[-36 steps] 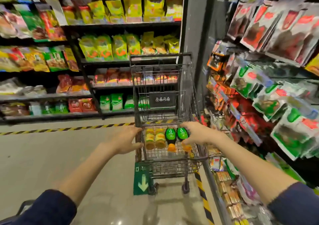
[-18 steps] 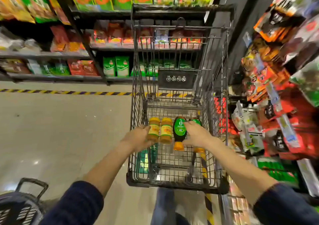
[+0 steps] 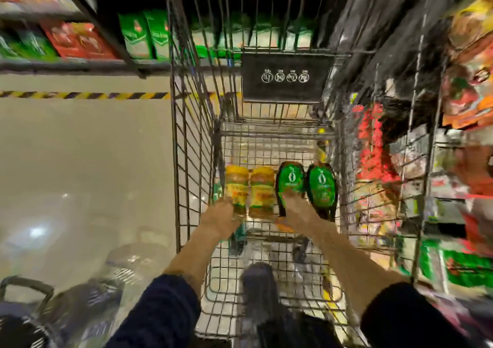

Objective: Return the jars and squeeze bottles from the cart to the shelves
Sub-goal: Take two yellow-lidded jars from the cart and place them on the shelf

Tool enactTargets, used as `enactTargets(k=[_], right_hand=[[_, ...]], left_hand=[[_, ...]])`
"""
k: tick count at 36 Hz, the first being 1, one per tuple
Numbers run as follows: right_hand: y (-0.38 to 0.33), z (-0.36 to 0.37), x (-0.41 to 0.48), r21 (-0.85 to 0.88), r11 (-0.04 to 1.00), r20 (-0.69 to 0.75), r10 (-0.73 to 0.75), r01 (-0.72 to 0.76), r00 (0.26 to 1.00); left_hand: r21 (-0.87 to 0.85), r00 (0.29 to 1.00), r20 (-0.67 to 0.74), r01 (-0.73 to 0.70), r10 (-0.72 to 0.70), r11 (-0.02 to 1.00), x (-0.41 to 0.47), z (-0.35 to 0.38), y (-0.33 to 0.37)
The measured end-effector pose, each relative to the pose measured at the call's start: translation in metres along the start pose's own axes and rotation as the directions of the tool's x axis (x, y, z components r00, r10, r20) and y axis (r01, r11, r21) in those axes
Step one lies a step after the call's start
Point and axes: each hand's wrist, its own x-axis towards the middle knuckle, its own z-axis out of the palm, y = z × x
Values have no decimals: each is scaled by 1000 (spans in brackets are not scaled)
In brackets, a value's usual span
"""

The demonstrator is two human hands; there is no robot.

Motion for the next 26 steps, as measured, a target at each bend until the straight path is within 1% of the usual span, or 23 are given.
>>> enactTargets(k=[1,5,9,12,14,16,19,23,24,25,26], right_hand=[[1,4,6,38,999,15,-16,15,1000],[-8,14,25,198,974,85,97,-112,992],[-13,23,39,347,922,67,161,-175,985],[-15,26,45,420,879,87,209,-226,974],[-18,23,48,408,874,116,237,-263,965],[-18,22,52,376,883,112,258,-281,960],[-17,22,58,374,881,117,264,-289,957],[-22,24,63,231,919,149,290,-319,945],[-23,26,65,229,915,163,299,-331,940],[-23,29,67,252,904,185,306,-346,934],[-23,31,68,288,891,202,303,-352,931]], left_hand=[[-23,1000,5,8,-8,1000,6,2,-2],[-123,997,-11,77,-79,989,32,13,-5],[-233,990,1,134,-138,963,54,23,-6],[-366,976,30,213,-218,906,65,27,-4],[-434,970,43,233,-238,870,70,30,-4],[-468,966,69,253,-250,847,75,34,-5],[-570,954,122,294,-275,767,83,37,-6],[-525,941,134,333,-311,783,88,37,-8],[-544,930,170,365,-327,756,89,34,-8],[-578,935,169,349,-311,737,90,34,-9],[-587,953,173,301,-247,751,90,29,-6]])
